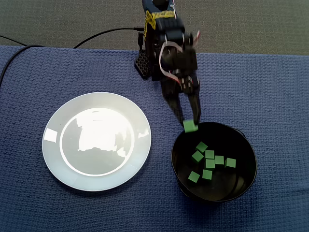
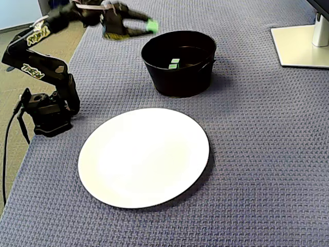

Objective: Pick up the items on the white plate and put them in the black container.

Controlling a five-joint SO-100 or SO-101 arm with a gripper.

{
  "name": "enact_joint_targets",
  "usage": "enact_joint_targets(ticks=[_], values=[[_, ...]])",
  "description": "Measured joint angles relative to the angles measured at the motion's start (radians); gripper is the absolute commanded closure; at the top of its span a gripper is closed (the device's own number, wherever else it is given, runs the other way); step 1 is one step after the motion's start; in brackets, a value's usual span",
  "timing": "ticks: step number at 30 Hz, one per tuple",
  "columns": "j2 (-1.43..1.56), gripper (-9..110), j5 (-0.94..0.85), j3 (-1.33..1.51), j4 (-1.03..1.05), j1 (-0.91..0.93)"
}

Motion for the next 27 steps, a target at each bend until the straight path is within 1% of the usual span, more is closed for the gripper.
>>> enact_joint_targets(ticks=[5,11,12,14,15,19,24,27], values=[[-0.081,102,-0.049,0.161,-0.144,-0.046],[-0.218,102,-0.035,0.187,-0.258,-0.083],[-0.232,99,-0.025,0.181,-0.262,-0.091],[-0.253,89,-0.002,0.166,-0.265,-0.106],[-0.255,86,0.014,0.163,-0.262,-0.106],[-0.256,78,0.052,0.160,-0.258,-0.103],[-0.247,77,0.071,0.160,-0.241,-0.104],[-0.175,82,0.035,0.161,-0.163,-0.083]])
